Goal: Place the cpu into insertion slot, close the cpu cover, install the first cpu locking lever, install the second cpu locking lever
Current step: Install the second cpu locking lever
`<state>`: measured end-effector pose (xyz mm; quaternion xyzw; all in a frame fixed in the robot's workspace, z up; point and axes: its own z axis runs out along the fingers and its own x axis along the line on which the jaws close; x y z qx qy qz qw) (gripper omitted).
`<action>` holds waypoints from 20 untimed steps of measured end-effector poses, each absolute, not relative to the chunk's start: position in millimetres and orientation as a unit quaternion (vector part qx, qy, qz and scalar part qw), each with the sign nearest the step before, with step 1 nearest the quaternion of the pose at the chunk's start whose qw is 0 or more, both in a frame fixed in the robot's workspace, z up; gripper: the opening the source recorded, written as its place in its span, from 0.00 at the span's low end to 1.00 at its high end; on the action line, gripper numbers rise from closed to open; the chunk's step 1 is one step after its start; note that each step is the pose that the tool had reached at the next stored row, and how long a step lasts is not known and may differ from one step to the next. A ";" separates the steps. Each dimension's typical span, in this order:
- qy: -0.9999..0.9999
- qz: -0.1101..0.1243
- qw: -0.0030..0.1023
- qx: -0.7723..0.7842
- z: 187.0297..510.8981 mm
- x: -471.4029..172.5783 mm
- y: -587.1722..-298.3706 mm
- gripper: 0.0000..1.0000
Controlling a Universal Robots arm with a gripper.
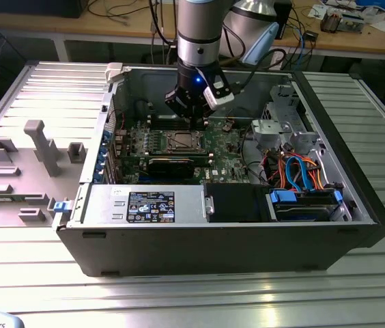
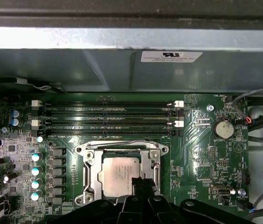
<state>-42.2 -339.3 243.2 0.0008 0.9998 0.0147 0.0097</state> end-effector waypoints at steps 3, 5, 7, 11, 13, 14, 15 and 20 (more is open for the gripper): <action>1.000 0.015 0.010 0.001 243.1 -42.3 -343.5 0.11; 1.000 0.015 0.010 0.001 243.2 -42.3 -344.9 0.11; 1.000 0.015 0.010 0.001 243.2 -42.3 -346.3 0.11; 1.000 0.015 0.010 0.001 243.2 -42.3 -347.0 0.11; 1.000 0.015 0.010 0.001 243.2 -42.3 -347.7 0.11; 1.000 0.015 0.010 0.001 243.1 -42.3 -347.9 0.11; 1.000 0.015 0.010 0.001 243.2 -42.3 -348.3 0.11; 1.000 0.015 0.010 0.001 243.2 -42.3 -349.4 0.11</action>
